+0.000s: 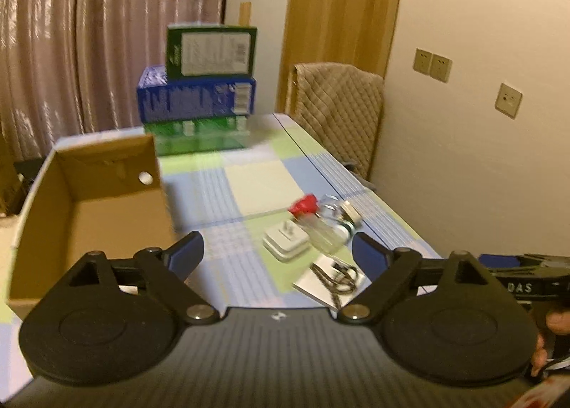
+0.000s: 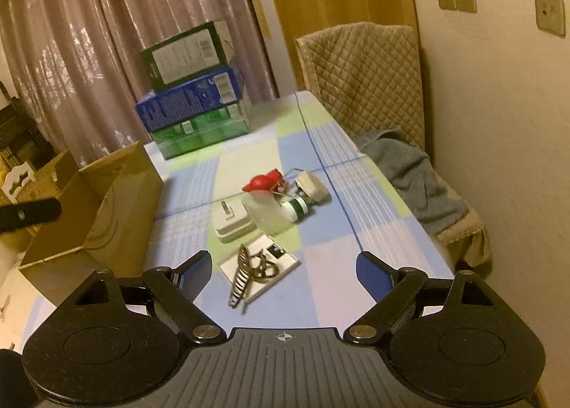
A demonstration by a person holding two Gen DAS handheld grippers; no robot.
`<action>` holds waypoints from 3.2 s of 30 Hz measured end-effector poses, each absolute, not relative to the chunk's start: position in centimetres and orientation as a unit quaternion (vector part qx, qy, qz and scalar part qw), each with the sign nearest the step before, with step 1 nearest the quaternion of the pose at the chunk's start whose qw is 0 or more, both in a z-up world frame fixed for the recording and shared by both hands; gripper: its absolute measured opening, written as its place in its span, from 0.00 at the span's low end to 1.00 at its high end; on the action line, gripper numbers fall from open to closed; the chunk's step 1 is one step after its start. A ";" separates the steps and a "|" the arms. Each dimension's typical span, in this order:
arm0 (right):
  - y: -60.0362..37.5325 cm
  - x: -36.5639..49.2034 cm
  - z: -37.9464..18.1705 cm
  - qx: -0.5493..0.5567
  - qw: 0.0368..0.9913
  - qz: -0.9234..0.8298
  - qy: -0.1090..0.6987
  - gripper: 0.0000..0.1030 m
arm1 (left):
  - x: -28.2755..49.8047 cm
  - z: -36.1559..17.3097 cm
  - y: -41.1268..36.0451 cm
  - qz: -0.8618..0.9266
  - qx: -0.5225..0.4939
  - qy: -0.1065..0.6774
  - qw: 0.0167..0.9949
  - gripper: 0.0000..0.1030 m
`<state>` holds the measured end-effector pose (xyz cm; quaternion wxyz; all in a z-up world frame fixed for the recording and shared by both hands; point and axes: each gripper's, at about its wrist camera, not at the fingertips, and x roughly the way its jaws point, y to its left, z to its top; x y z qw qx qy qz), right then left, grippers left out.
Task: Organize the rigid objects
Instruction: 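Grasp the leopard-print claw clip off the white tray with the right gripper, then grasp the white square tray with the left gripper while the right gripper holds the clip up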
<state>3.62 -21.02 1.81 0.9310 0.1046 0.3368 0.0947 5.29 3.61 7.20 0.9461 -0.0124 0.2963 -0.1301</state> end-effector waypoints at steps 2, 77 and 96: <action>-21.2 3.6 1.5 0.109 0.930 0.097 0.337 0.83 | 5.2 6.2 2.9 -0.131 -0.019 0.300 0.945 0.85; -19.8 14.4 -7.2 0.053 0.927 0.075 0.364 0.00 | 14.6 -8.0 -4.1 -0.230 0.087 0.361 0.900 0.85; -23.1 14.7 -7.5 0.126 0.925 0.022 0.358 0.49 | 18.4 -11.1 -7.8 -0.264 0.152 0.392 0.868 0.89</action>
